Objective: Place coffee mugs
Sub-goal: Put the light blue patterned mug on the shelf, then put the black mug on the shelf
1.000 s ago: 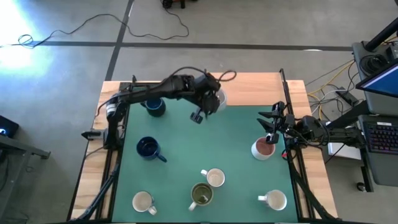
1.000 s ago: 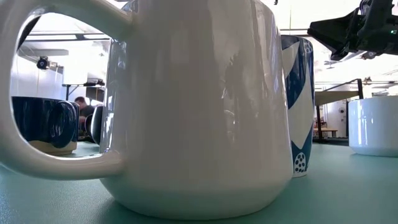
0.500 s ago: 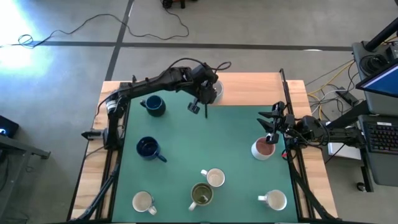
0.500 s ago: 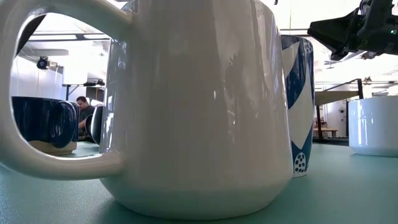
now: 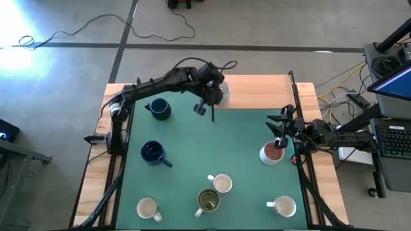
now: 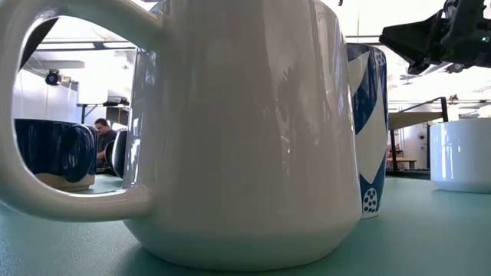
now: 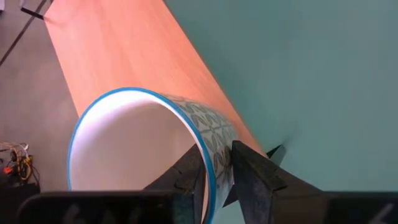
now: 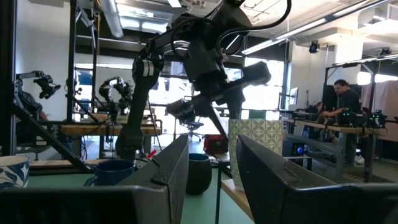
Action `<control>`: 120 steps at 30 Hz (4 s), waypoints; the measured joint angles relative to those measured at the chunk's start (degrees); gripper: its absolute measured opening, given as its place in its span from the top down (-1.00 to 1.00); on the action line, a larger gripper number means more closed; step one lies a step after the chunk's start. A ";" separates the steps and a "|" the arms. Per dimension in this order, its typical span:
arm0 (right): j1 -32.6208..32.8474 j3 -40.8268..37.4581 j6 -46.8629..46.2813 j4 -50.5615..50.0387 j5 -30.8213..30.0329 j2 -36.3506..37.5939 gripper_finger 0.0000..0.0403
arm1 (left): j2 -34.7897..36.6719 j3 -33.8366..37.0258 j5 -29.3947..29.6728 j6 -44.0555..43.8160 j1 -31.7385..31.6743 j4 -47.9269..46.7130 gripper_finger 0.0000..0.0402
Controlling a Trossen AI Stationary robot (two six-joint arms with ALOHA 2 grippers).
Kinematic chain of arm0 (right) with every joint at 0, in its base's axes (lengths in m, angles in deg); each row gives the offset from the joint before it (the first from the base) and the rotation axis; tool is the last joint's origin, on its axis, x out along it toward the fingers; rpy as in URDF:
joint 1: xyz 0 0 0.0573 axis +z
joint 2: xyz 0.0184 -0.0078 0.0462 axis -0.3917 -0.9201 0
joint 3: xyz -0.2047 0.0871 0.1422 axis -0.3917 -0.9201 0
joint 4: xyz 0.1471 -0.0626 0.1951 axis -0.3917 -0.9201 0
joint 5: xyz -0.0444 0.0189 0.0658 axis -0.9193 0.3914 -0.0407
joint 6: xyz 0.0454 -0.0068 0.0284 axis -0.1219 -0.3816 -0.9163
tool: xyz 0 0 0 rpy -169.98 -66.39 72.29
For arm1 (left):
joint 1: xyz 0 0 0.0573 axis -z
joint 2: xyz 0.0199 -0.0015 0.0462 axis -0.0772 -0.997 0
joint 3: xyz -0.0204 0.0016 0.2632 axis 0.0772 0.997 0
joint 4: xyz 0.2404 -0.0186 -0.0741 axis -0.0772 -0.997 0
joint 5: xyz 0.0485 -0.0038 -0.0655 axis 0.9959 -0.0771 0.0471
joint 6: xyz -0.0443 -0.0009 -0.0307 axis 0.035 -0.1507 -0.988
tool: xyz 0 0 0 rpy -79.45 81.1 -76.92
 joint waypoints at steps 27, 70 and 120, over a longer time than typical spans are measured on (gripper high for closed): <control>0.01 0.00 -0.01 0.00 0.00 0.02 0.39 | -2.64 -1.20 0.31 -2.69 -2.41 6.08 0.47; 0.01 0.00 0.01 0.00 0.00 0.02 0.39 | -2.64 -1.09 0.52 1.92 -7.78 10.65 0.63; 0.01 0.00 0.01 0.00 0.00 0.02 0.39 | 0.86 -1.09 3.20 -8.16 -7.06 10.10 0.34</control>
